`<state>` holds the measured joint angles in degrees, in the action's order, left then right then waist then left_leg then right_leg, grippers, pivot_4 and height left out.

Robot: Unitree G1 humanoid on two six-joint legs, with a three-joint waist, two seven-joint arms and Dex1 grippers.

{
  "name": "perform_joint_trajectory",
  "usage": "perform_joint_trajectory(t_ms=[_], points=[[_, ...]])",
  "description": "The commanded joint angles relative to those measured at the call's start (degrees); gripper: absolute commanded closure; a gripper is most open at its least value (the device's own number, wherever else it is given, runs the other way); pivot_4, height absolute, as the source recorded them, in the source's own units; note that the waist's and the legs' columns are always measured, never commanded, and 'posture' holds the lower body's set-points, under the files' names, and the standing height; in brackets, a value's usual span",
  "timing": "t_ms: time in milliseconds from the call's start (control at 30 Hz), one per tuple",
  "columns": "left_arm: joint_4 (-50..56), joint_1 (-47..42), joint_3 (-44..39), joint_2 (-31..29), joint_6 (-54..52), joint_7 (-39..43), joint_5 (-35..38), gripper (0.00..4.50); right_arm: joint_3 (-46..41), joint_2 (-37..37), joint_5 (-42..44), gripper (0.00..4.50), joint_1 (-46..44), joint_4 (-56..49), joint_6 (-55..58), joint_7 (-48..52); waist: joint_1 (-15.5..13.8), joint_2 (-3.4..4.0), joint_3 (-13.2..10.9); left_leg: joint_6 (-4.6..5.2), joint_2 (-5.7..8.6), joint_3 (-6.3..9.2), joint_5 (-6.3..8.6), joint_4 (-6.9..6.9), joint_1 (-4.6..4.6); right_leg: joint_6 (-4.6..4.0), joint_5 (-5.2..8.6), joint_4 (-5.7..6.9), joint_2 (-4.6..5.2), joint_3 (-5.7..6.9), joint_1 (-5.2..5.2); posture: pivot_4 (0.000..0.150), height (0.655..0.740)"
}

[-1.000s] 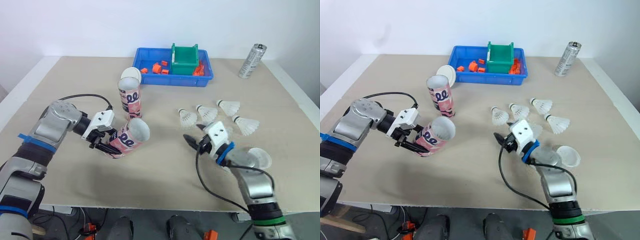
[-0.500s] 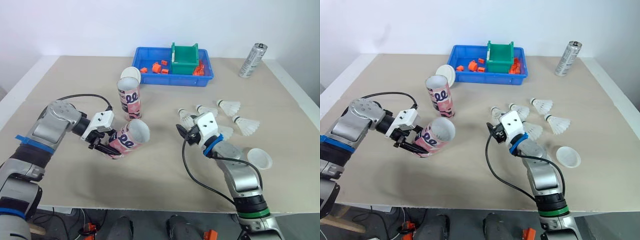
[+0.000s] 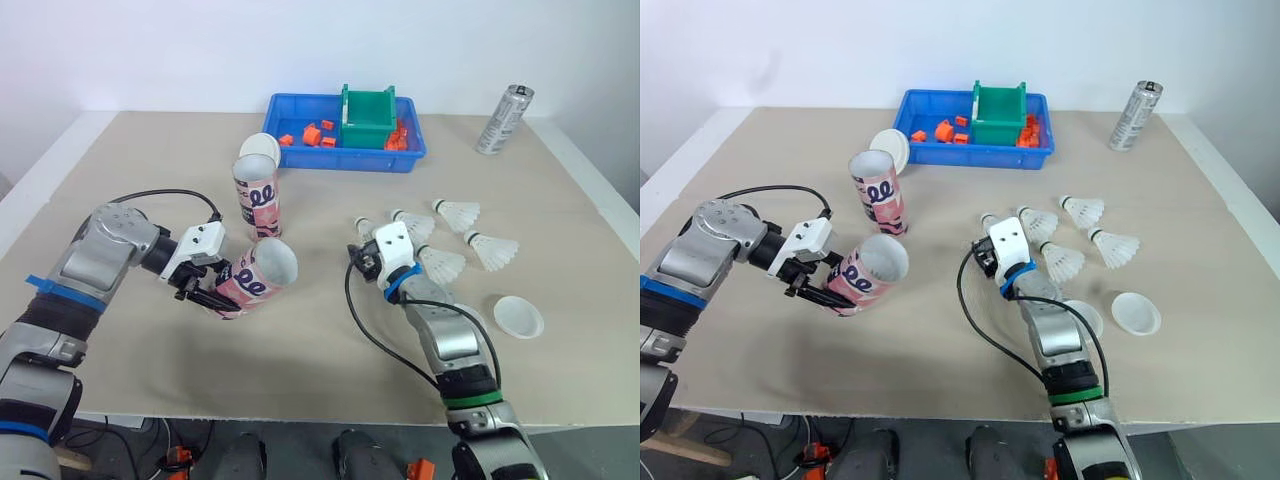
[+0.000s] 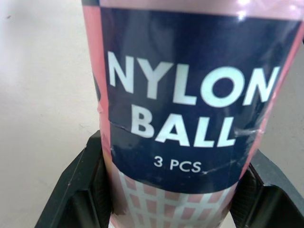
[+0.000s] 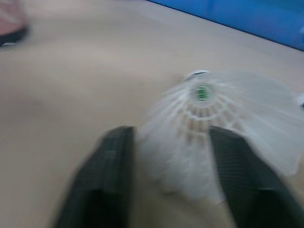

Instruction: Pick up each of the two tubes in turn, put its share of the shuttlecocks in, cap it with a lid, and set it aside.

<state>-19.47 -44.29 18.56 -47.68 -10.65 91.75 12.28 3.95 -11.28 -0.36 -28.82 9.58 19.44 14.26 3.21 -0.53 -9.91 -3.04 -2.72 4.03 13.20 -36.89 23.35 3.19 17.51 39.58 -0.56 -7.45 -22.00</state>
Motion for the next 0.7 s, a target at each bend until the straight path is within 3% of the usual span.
perform_joint_trajectory(t_ms=[33,67,100,200,333,500,700], points=[[-0.8,1.8,0.9,0.0,0.8,0.7,-1.5,1.72,-0.8,0.1,0.2,3.84,-1.5,-0.6,-2.3,-0.1,0.0,0.0,0.0,0.0,0.0,0.0,0.0,0.02,0.0,0.0,0.0,0.0,0.0,-0.01,-0.01,0.15,0.7384],[-0.7,1.9,0.8,0.0,0.9,0.7,-1.5,1.72,-0.5,0.1,0.2,4.4,-1.3,-0.9,-2.5,0.2,0.0,0.0,0.0,0.0,0.0,0.0,0.0,0.04,-0.02,-0.02,0.01,0.0,0.0,0.0,-0.01,0.15,0.7384],[-0.7,2.0,0.7,0.1,0.9,0.7,-1.6,1.72,-0.1,-0.1,0.1,4.46,-1.1,-1.4,-2.8,0.6,0.1,0.0,0.0,0.0,0.0,0.0,0.0,0.05,-0.02,-0.03,0.01,0.0,0.0,0.0,-0.01,0.15,0.7384],[-0.5,2.3,0.6,0.2,1.0,0.7,-1.6,1.72,1.2,-0.9,-0.2,4.46,-0.1,-4.0,-3.7,2.6,0.1,0.0,0.0,0.0,0.0,0.0,0.0,0.08,-0.03,-0.03,0.01,0.0,0.0,0.0,-0.01,0.15,0.7384],[-0.5,2.4,0.4,0.3,1.0,0.7,-1.7,1.72,3.4,-3.9,3.9,4.46,2.0,-15.6,-7.1,12.1,0.1,0.01,0.0,0.0,0.0,0.0,0.0,0.09,-0.01,-0.02,0.03,0.0,0.0,0.0,-0.03,0.15,0.7384],[-0.8,2.4,0.6,0.5,1.1,0.7,-1.8,1.72,5.2,-14.6,5.8,4.46,2.4,-25.8,-16.5,27.0,0.0,0.0,0.0,0.0,0.0,0.02,0.0,0.08,-0.01,0.0,0.04,-0.01,0.01,0.04,0.01,0.15,0.7384],[-1.6,1.9,0.6,1.0,1.0,0.7,-1.9,1.72,7.7,-23.5,6.4,4.46,-0.5,-27.5,-30.2,39.3,0.0,0.0,0.0,0.0,0.01,0.02,0.0,0.07,-0.1,0.02,0.04,-0.03,0.01,0.04,0.08,0.15,0.7384]])
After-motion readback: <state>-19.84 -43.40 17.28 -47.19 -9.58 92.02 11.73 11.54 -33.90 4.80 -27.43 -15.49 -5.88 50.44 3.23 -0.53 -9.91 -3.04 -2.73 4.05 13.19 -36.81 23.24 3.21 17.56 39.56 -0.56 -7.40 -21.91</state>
